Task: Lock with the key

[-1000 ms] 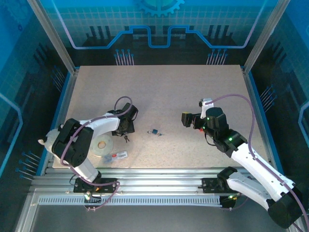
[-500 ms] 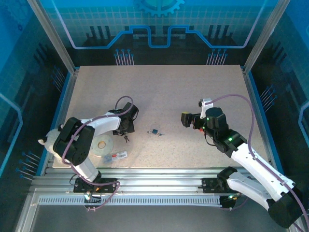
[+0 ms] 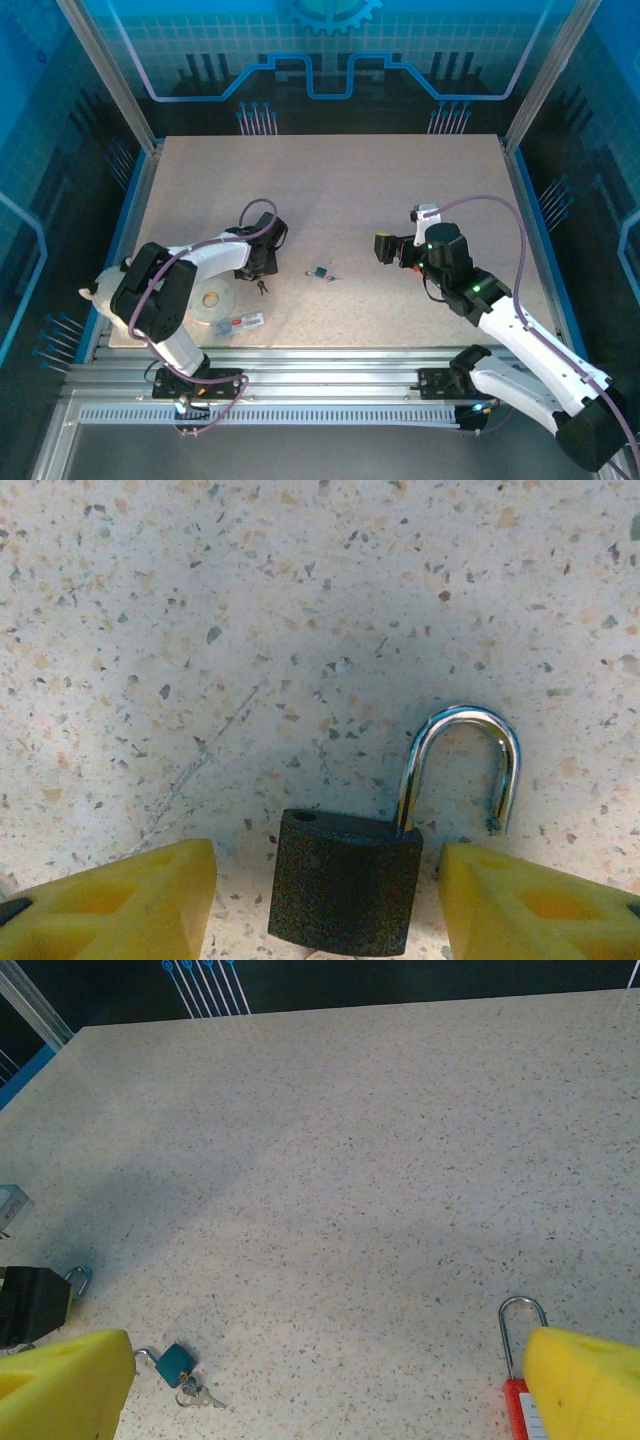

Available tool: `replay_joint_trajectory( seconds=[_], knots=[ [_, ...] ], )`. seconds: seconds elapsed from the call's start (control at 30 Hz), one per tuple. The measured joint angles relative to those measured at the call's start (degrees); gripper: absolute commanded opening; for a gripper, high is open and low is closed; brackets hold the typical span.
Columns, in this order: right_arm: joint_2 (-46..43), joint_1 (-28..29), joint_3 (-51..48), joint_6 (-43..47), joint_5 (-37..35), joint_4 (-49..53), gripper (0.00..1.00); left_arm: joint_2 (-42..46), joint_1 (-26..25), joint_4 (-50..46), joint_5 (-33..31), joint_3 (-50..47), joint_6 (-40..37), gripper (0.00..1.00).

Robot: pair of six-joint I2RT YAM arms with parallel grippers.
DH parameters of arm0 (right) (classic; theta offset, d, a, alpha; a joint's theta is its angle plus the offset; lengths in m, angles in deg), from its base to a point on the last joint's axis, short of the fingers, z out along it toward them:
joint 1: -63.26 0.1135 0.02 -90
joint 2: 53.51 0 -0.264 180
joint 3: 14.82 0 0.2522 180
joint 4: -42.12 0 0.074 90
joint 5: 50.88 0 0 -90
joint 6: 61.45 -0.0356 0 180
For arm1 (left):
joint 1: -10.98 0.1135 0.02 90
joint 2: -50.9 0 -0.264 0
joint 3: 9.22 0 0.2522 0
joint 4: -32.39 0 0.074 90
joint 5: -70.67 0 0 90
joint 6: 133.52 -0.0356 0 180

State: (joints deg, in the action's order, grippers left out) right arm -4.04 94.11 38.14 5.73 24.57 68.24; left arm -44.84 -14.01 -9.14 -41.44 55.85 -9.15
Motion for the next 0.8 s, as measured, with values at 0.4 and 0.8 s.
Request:
replay_joint_trajectory(
  seconds=[0.4,0.8],
  knots=[
    [-0.17,0.17,0.0,0.0,-0.02,0.02,1.0,-0.44,-0.31,0.87,0.02,0.0,-0.02,0.54],
    [-0.42,0.37,0.0,-0.02,-0.22,0.04,1.0,-0.44,-0.44,1.14,0.07,0.0,-0.04,0.49]
  ],
)
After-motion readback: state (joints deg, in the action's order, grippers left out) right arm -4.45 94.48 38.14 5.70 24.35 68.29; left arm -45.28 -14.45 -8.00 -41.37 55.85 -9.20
